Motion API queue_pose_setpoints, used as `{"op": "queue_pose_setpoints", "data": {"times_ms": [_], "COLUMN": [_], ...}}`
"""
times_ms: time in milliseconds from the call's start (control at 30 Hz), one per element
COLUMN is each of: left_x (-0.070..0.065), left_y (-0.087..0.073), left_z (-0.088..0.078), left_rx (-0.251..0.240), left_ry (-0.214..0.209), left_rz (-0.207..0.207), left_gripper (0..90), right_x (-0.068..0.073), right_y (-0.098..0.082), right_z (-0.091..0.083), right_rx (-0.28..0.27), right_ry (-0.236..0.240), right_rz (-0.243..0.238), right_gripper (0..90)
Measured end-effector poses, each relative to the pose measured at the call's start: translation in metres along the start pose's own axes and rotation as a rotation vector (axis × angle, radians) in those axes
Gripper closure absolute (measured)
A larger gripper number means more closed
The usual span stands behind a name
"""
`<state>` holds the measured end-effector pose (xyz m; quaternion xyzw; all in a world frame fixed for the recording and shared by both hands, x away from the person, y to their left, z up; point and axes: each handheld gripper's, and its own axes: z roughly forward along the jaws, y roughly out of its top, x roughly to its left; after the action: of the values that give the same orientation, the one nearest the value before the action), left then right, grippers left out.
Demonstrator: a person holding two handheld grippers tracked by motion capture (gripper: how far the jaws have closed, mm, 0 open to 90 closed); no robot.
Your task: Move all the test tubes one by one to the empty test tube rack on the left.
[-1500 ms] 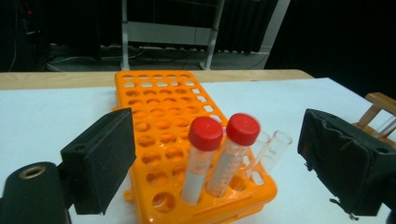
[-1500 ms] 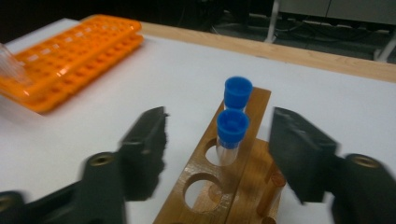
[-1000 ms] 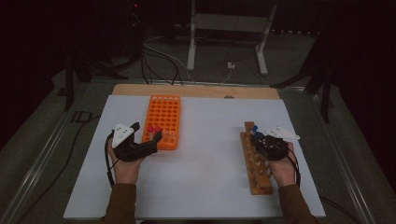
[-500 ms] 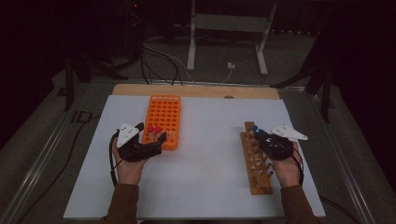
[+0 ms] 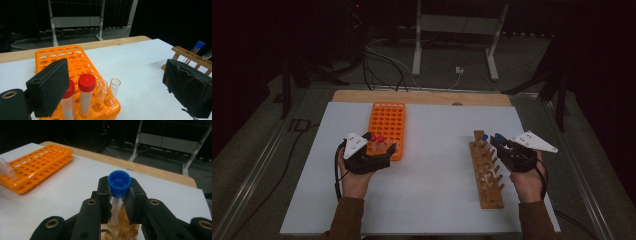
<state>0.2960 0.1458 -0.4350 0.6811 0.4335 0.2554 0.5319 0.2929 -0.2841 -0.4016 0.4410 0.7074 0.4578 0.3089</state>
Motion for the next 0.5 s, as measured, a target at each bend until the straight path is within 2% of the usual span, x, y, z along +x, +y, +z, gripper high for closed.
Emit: {"op": "queue_pose_setpoints", "data": {"times_ms": [100, 200, 333, 500], "left_x": [-0.004, -0.011, -0.02, -0.028], "left_y": [0.0, 0.001, 0.004, 0.003], "left_z": [0.001, 0.001, 0.003, 0.006], "left_rx": [-0.003, -0.013, -0.016, -0.01], "left_ry": [0.0, 0.017, 0.004, -0.018], "left_rz": [0.011, 0.05, 0.078, 0.086], "left_gripper": [7.9, 8.2, 8.4, 8.4], "right_x": [0.004, 0.011, 0.019, 0.028], "right_y": [0.004, 0.005, 0.007, 0.007], "right_z": [-0.004, -0.006, -0.007, -0.006], "right_rx": [-0.013, -0.018, -0.022, -0.015], "right_ry": [0.01, 0.031, 0.072, 0.118], "right_rz": [-0.011, -0.024, -0.034, -0.036], "right_gripper": [76.2, 76.2, 76.2, 76.2]}}
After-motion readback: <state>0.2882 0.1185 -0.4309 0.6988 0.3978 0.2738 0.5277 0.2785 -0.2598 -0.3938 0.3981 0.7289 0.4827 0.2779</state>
